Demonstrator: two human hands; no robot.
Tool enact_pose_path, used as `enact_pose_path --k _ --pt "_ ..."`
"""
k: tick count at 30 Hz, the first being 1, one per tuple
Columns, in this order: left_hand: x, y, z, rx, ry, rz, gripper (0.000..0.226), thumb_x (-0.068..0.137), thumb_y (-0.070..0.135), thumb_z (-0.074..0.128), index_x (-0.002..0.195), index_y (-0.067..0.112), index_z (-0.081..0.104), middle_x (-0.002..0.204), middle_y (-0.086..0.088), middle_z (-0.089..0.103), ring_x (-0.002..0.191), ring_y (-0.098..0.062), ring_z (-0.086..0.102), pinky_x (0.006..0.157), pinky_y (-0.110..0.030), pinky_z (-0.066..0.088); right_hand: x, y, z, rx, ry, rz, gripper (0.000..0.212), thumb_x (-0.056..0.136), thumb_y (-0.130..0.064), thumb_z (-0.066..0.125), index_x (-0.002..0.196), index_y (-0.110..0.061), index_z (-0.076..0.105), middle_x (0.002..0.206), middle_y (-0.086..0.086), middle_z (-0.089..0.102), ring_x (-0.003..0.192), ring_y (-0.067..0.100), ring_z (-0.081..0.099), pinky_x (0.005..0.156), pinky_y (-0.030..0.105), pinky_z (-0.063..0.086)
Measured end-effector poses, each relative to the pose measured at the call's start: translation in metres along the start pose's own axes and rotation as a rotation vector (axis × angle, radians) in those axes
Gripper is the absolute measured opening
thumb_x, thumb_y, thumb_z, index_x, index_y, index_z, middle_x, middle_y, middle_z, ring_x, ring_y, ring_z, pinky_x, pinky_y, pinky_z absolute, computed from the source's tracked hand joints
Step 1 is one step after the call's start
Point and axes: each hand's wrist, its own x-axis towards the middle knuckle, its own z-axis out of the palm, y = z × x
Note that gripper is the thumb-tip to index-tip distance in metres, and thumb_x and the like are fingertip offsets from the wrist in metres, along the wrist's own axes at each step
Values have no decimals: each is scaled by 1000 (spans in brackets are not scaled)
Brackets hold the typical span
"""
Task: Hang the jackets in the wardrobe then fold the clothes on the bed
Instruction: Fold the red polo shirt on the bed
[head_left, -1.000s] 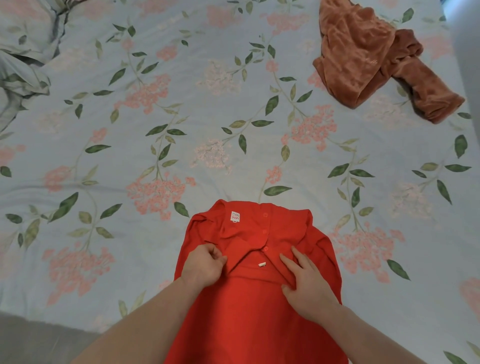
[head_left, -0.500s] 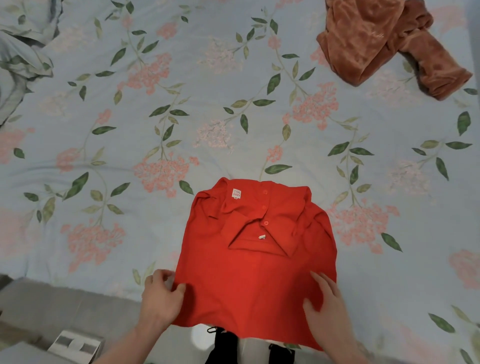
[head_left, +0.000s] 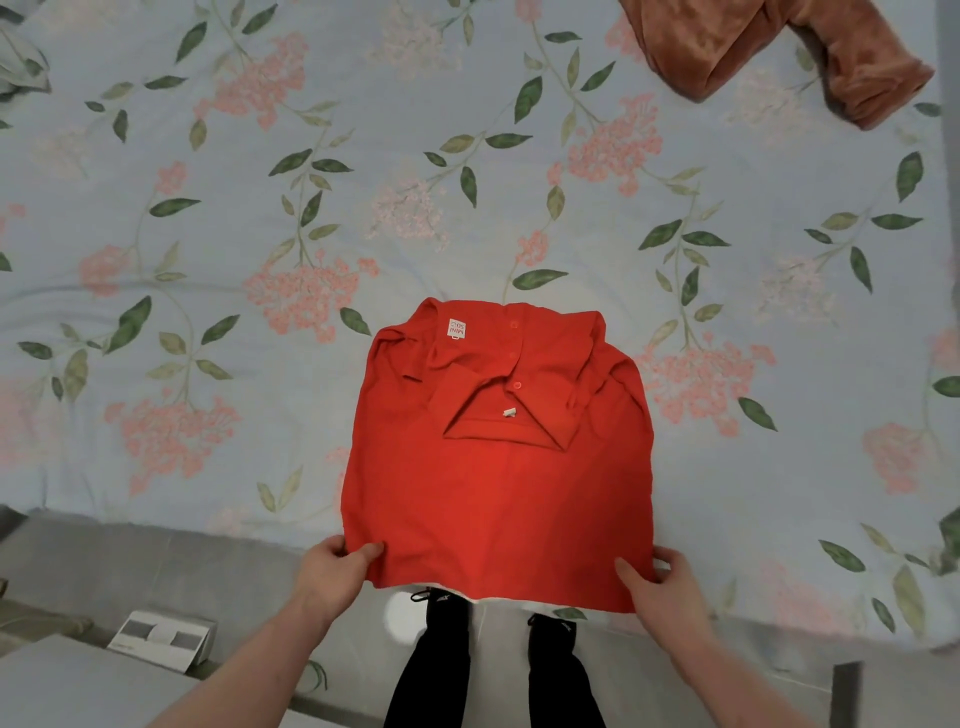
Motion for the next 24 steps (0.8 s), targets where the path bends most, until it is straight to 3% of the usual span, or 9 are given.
enact_pose_path --k 3,6,11,13,16,20,21,24 --pt "-2 4 2 -65 -21 14 14 90 22 73 100 12 71 99 -4 74 92 -20 68 79 -35 51 2 -12 1 -78 -53 -9 28 92 -31 71 113 -14 65 104 3 72 91 22 68 86 38 53" --pt "-7 6 3 -177 -78 -10 18 89 20 71 105 10 70 100 -7 76 96 -26 71 86 -41 57 0 -17 3 -56 -75 -35 15 95 -29 66 102 -16 63 94 -3 69 86 18 65 80 37 51" --pt "-18 5 0 -269 -89 23 12 95 14 64 106 10 65 105 -13 74 97 -32 70 80 -45 59 -8 -14 9 25 -50 -45 18 96 -29 64 100 -12 62 96 4 72 87 26 69 85 43 55" --pt "-21 6 -2 -284 -46 66 14 95 15 66 108 10 65 103 -14 73 90 -30 70 73 -41 56 -14 -15 7 96 -39 -53 18 97 -26 65 99 -9 62 87 10 74 71 26 72 76 44 59" --pt "-31 13 -5 -290 26 132 25 95 18 69 116 8 61 98 -13 73 80 -29 71 68 -39 54 -25 -21 -2 195 -29 -68 15 98 -22 64 102 -7 61 84 17 74 56 23 69 60 35 53" --pt "-50 37 -15 -236 129 304 44 95 23 71 129 35 47 92 -8 71 76 -28 72 71 -42 59 -35 -40 -20 391 -29 -61 25 98 -19 67 118 -7 59 100 16 72 64 26 68 64 35 55" --pt "-54 45 -19 -219 144 360 43 95 23 70 128 39 49 90 -7 72 72 -26 71 71 -41 59 -37 -49 -25 448 -29 -57 28 97 -18 68 121 -9 57 102 16 71 64 25 68 65 34 56" --pt "-62 77 -32 -259 128 476 18 97 14 67 111 25 71 92 -4 75 70 -23 72 59 -32 59 -42 -82 -43 596 -32 -83 35 96 -16 70 127 -18 52 97 17 71 63 22 66 67 34 57"
